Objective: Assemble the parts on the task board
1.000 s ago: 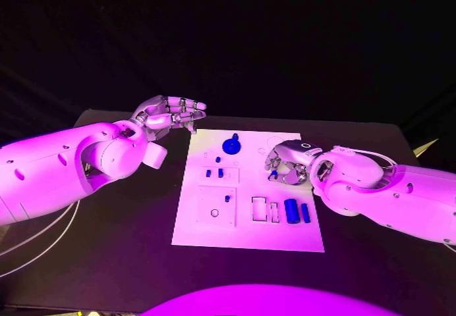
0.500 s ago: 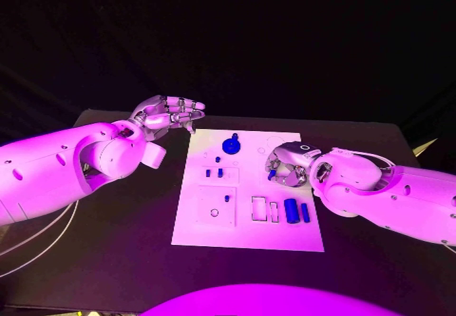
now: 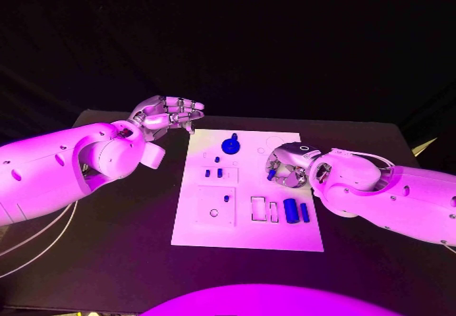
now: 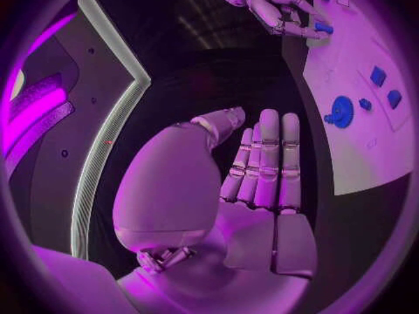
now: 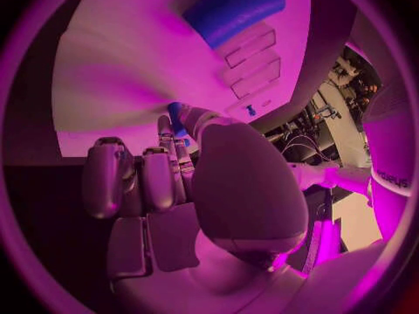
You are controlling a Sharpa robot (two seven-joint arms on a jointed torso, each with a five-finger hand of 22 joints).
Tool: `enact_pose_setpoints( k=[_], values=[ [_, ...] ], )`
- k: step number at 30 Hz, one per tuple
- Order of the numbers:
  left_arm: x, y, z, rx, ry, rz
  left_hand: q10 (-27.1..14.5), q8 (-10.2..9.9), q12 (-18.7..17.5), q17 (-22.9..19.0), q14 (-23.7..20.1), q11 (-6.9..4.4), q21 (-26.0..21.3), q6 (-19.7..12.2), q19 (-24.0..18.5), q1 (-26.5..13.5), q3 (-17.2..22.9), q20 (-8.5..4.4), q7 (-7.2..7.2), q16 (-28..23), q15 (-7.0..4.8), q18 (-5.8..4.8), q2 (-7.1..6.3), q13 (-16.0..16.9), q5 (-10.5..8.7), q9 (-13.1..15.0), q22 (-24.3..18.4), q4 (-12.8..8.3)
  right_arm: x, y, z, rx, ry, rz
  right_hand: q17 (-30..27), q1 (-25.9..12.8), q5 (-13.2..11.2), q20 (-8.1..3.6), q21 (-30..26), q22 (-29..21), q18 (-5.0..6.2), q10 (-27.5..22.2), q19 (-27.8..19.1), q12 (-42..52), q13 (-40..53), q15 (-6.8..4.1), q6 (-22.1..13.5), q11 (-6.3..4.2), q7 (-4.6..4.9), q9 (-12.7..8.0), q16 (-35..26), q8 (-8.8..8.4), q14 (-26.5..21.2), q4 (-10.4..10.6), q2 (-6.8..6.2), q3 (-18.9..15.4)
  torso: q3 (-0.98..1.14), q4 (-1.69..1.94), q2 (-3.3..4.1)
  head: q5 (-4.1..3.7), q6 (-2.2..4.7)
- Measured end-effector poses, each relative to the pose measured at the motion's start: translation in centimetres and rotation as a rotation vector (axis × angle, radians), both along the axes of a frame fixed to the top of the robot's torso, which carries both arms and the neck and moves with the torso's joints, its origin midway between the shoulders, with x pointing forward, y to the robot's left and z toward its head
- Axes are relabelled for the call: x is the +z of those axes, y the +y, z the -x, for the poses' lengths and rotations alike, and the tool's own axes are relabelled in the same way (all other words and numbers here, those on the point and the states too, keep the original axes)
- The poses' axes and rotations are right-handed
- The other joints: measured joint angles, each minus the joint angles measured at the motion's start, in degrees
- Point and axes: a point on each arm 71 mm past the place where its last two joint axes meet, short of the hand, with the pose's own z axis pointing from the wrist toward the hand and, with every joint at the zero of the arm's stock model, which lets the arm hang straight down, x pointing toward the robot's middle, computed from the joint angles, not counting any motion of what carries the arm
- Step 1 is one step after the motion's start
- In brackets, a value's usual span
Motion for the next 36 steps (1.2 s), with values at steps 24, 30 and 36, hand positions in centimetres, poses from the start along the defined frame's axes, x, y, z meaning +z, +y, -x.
enact_pose_setpoints(
  k=[24,30,36],
  values=[
    [0.0,0.1,-0.1,0.001,0.001,-0.001,-0.2,0.0,0.0,0.0,0.0,-0.21,-0.2,0.0,0.0,-0.3,-0.2,0.00,0.00,0.0,0.00,0.00,0.30,0.0,0.00,0.0,-0.1,0.2,0.3,-0.4,0.3,-0.052,-0.027,-0.076,0.6,-3.7,-0.2,-1.55,5.9,0.0,0.00,6.7,-0.1,1.6,2.2,-1.54,4.1,-0.52,-1.51,1.2,0.2,3.79,-0.1,-7.6,3.98,6.6,-0.07,0.03,-0.03,-0.23,-0.13],
    [0.0,0.2,-0.1,0.004,0.001,-0.002,-0.2,0.0,0.0,0.0,0.0,-0.21,-0.2,0.0,0.0,-0.3,-0.2,0.00,0.00,0.0,0.00,0.00,0.30,0.0,0.00,0.0,-0.1,0.2,1.4,-0.1,1.3,-0.062,-0.004,-0.140,0.5,-3.9,-0.2,-1.55,7.0,0.0,0.00,6.8,-0.1,1.5,2.5,-1.74,3.9,-0.53,-1.63,1.2,0.2,3.79,0.1,-8.0,4.21,6.9,-0.09,-0.02,-0.09,-0.17,-0.03],
    [-0.1,0.3,-0.1,0.004,0.002,-0.002,-0.2,0.0,0.0,0.0,0.0,-0.21,-0.2,0.0,0.0,-0.3,-0.2,0.00,0.00,0.0,0.00,0.00,0.30,0.0,0.00,0.0,-0.1,0.2,2.2,1.7,3.0,-0.022,0.027,-0.206,0.5,-4.0,-0.3,-1.54,7.0,0.0,0.00,6.8,-0.1,1.2,2.5,-1.74,3.8,-0.54,-1.81,1.2,0.2,3.79,0.1,-8.3,4.35,7.0,-0.10,-0.03,-0.13,-0.07,0.05]
  ],
)
